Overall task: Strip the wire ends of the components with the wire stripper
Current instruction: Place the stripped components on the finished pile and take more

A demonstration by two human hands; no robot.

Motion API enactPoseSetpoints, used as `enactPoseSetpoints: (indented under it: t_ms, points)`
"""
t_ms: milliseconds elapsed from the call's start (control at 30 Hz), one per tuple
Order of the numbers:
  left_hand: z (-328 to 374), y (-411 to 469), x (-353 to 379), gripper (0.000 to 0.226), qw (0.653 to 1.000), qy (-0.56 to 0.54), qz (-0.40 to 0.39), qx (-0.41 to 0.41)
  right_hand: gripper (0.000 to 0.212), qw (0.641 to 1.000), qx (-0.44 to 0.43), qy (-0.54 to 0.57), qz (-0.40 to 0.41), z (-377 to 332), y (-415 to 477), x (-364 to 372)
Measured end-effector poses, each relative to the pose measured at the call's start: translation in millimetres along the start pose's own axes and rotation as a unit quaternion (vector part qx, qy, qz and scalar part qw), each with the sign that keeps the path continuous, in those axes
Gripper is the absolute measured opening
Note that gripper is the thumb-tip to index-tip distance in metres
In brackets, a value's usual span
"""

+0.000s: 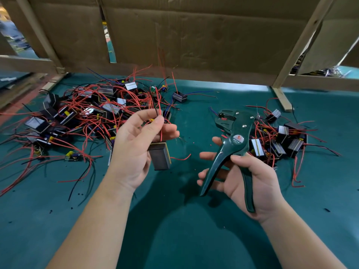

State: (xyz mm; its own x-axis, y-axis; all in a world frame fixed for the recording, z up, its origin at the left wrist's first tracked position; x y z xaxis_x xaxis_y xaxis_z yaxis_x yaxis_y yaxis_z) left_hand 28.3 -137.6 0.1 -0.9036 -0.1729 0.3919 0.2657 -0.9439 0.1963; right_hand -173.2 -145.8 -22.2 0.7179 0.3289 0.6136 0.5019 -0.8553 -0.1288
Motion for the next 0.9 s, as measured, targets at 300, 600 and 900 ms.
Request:
enactPoseSetpoints:
  t_ms: [300, 600, 900]
  points:
    - [6.2, -5.3, 3.0, 0.026, 0.989, -0.100, -0.038, -0.100, 0.069, 1.000, 0.005, -0.002, -0.013, -0.3, -0.7, 0.4]
    - [9.5, -7.0, 1.7, 0.016, 0.972, -0.121, -0.158, -0.122, 0.076, 0.996, 0.025, -0.025, -0.076, -3.4, -4.3, 0.6]
    - [4.4, -10.0, 4.8, 0.020, 0.944, 0.299, -0.111, 0.082, 0.070, 0.982, 0.066, -0.030, -0.172, -8.0, -11.8, 2.0]
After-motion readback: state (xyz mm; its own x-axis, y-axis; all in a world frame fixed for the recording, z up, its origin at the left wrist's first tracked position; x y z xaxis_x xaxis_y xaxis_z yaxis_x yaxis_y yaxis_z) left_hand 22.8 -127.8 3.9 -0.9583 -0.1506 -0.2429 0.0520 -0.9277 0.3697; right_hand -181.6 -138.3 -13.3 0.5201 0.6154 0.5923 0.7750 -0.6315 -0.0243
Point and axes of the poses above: each hand's wrist, its own y-axis towards the middle knuckle, its own x-axis out of the palm, z = x × y, the point moved 1 cm from there along y, towards the middle knuckle, and after that the axes turned 2 degrees about -z, right-handed, at the moved point
